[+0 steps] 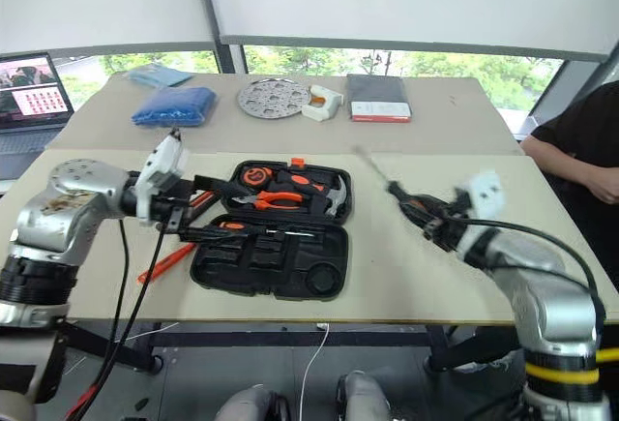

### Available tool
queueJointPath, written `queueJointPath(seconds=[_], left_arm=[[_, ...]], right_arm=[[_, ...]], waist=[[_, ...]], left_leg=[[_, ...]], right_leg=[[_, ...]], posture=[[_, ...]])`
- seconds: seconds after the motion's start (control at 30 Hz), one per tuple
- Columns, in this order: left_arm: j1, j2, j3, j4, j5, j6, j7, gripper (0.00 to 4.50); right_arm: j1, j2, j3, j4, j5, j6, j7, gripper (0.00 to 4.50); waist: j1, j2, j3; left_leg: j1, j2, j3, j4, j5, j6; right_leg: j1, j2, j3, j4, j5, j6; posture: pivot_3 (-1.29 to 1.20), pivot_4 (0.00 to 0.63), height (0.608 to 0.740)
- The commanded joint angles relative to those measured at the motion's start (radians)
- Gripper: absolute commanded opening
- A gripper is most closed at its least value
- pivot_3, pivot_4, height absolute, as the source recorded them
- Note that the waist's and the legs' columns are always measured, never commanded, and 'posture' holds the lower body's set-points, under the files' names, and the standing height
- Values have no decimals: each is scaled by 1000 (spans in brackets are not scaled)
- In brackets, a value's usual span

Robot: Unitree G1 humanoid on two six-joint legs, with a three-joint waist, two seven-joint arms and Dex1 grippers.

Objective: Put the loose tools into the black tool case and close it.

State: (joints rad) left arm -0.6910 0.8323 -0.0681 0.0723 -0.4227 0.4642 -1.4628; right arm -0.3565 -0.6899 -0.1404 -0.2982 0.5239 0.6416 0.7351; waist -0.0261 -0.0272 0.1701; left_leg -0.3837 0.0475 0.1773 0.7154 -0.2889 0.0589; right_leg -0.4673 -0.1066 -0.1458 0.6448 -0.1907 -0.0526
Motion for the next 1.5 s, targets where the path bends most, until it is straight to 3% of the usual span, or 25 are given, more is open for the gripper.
queueJointPath(seconds=[0.03, 0.33, 0.83, 0.9, 1.03, 1.1, 1.27, 1.43, 1.5], left_arm=[[9, 48, 26, -27, -12, -8, -38, 4500], [92, 142, 44, -83, -18, -19, -87, 4500], [106, 138, 67, -105, -21, -10, -32, 4500], [96, 132, 62, -101, -19, -9, -28, 4500], [83, 126, 56, -94, -16, -11, -24, 4500], [80, 124, 54, -90, -14, -14, -24, 4500], [76, 118, 48, -84, -8, -20, -22, 4500], [72, 113, 46, -74, -2, -25, -17, 4500], [73, 111, 46, -71, 0, -28, -13, 4500]], right_arm=[[-115, -5, 189, 7, -37, -2, 126, 1020], [-320, 64, 501, 241, -305, -202, 247, 1020], [-322, 109, 515, 292, -384, -255, 306, 1020], [-323, 116, 503, 284, -376, -233, 301, 2024], [-337, 157, 452, 252, -322, -160, 285, 3233], [-344, 174, 436, 246, -309, -138, 276, 3233], [-348, 200, 435, 250, -308, -127, 272, 1852], [-352, 229, 487, 308, -362, -155, 255, 54], [-357, 242, 519, 345, -401, -170, 240, 22]], waist=[[7, 0, 0], [16, 0, 0], [11, 0, 0], [11, 0, 0], [12, 0, 0], [11, 0, 0], [12, 0, 0], [12, 0, 0], [11, 0, 0]], left_leg=[[0, 1, 0, -1, 1, -1], [-8, -3, 0, 2, 3, -1], [-7, -2, -1, 2, 3, -2], [-7, -2, -1, 2, 3, -2], [-8, -2, -1, 2, 3, -2], [-7, -2, -1, 2, 3, -2], [-7, -2, -1, 2, 3, -2], [-7, -2, -1, 2, 3, -2], [-7, -2, -1, 2, 3, -2]], right_leg=[[0, 1, -1, 0, 0, 0], [-5, 2, -2, 2, -2, -3], [-5, 1, -3, 3, -2, -3], [-5, 1, -3, 3, -2, -3], [-5, 1, -3, 3, -2, -3], [-5, 1, -3, 3, -2, -3], [-5, 2, -3, 3, -2, -3], [-5, 2, -3, 3, -2, -3], [-5, 2, -3, 3, -2, -3]], posture=[[0, 150, 718], [0, 150, 718], [0, 150, 718], [0, 150, 718], [0, 150, 718], [0, 150, 718], [0, 150, 718], [0, 150, 718], [0, 150, 718]])
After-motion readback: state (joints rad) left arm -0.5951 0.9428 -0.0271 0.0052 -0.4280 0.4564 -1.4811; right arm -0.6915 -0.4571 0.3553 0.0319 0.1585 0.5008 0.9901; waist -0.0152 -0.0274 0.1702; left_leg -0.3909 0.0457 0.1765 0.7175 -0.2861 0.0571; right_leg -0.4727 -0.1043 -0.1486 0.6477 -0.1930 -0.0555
